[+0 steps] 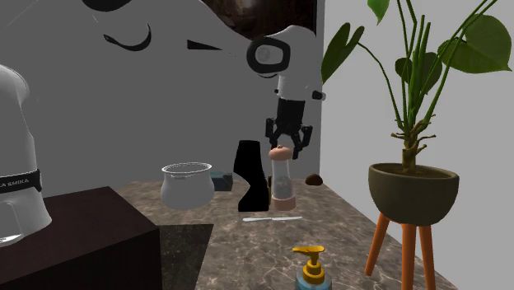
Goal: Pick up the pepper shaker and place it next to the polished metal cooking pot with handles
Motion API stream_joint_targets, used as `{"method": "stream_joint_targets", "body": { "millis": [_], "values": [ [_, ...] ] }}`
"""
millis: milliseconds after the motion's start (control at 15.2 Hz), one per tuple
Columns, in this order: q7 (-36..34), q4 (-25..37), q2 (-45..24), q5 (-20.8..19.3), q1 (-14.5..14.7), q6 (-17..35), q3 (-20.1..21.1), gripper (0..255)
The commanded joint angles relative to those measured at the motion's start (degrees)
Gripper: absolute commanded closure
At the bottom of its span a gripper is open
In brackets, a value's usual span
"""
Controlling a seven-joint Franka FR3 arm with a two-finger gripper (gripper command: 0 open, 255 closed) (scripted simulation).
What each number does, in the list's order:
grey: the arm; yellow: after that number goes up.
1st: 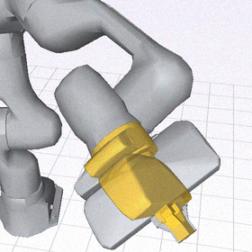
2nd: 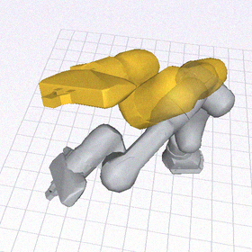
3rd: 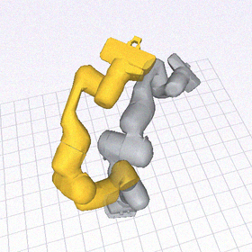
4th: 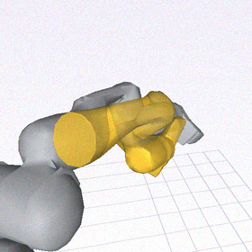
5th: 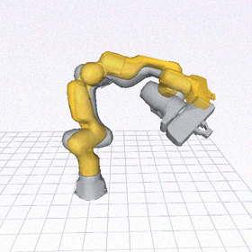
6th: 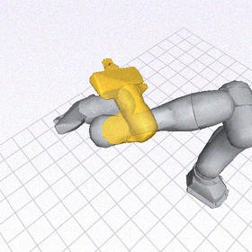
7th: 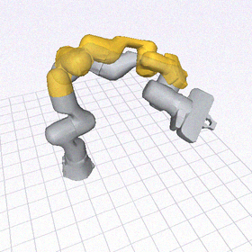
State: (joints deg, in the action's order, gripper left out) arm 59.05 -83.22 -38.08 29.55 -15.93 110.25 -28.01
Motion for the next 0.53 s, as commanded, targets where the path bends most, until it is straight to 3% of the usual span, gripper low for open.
{"method": "stream_joint_targets", "body": {
  "millis": [0,462],
  "values": [
    [-0.45,0.60,0.56,-0.35,0.08,-1.05,-0.20,255],
    [-1.78,3.03,2.46,-1.54,0.10,-5.03,-0.87,255]
  ]
}}
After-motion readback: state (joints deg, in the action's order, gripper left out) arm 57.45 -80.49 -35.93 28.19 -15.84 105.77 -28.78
